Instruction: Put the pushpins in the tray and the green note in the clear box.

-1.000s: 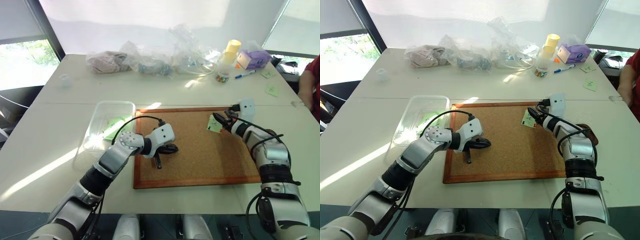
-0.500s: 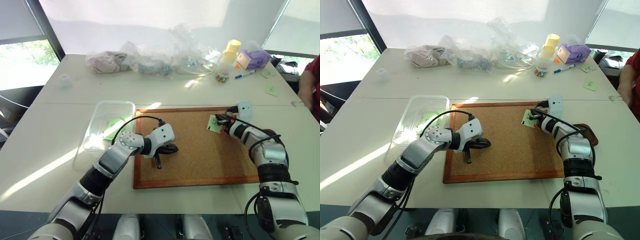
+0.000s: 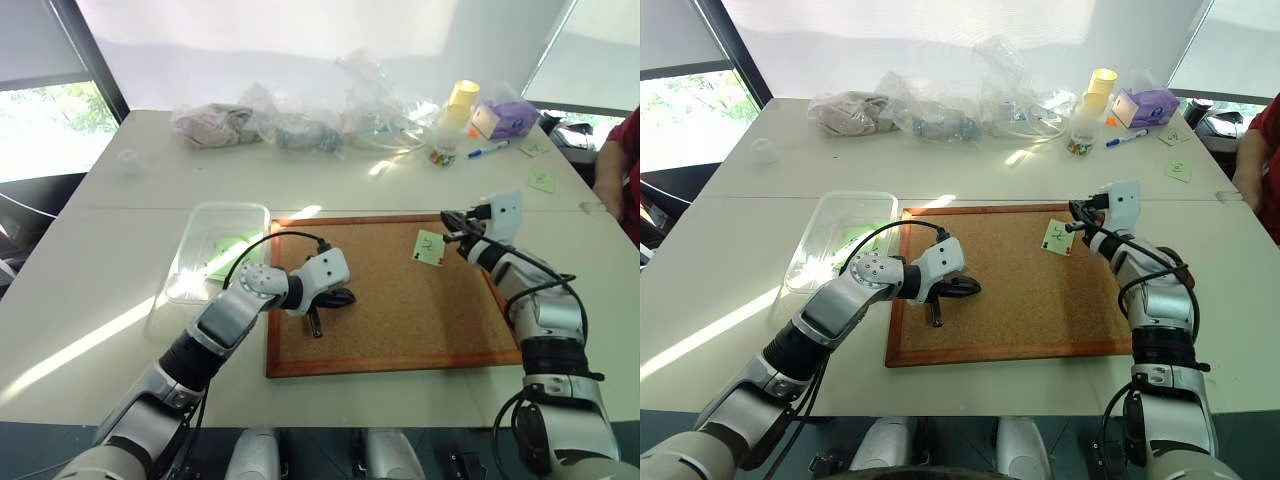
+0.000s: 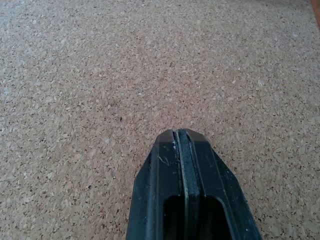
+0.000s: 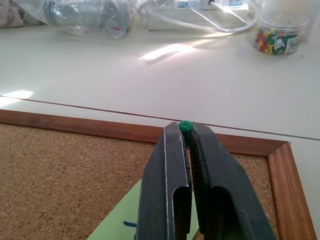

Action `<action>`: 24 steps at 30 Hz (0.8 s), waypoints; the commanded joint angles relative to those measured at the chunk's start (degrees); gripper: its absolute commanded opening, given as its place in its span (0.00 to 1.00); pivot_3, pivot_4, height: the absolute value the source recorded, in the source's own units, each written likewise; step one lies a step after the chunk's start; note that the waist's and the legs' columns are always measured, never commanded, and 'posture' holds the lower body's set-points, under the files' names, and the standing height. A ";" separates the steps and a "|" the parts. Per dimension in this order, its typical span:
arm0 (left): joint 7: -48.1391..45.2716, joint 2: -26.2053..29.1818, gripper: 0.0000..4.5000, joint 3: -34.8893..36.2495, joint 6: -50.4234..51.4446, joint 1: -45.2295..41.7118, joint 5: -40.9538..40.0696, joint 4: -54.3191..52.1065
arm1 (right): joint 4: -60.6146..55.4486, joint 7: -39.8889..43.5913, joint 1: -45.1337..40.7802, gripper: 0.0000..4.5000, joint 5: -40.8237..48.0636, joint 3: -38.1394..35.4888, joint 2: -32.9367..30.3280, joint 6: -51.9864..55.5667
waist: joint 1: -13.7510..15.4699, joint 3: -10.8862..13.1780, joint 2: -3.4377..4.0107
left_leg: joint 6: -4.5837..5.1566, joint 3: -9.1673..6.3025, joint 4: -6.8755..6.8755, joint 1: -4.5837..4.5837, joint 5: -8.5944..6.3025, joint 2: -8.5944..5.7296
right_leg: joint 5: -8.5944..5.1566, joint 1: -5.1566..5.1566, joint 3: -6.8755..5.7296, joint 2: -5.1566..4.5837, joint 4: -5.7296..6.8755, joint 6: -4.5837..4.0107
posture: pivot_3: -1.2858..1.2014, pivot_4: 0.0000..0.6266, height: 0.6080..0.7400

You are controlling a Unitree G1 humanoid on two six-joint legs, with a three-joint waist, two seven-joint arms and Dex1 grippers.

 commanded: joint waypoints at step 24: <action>0.85 1.30 0.00 -2.19 1.03 1.23 2.48 2.60 | -16.04 -2.35 25.52 0.01 6.48 -19.31 -7.98 10.39 | 0.10 -0.27 0.42 | 0.08 -0.14 -0.08 0.18 -0.06 0.02 | -0.04 0.18 0.06 -0.03 -0.16 -0.12 | 0.52 0.24 0.98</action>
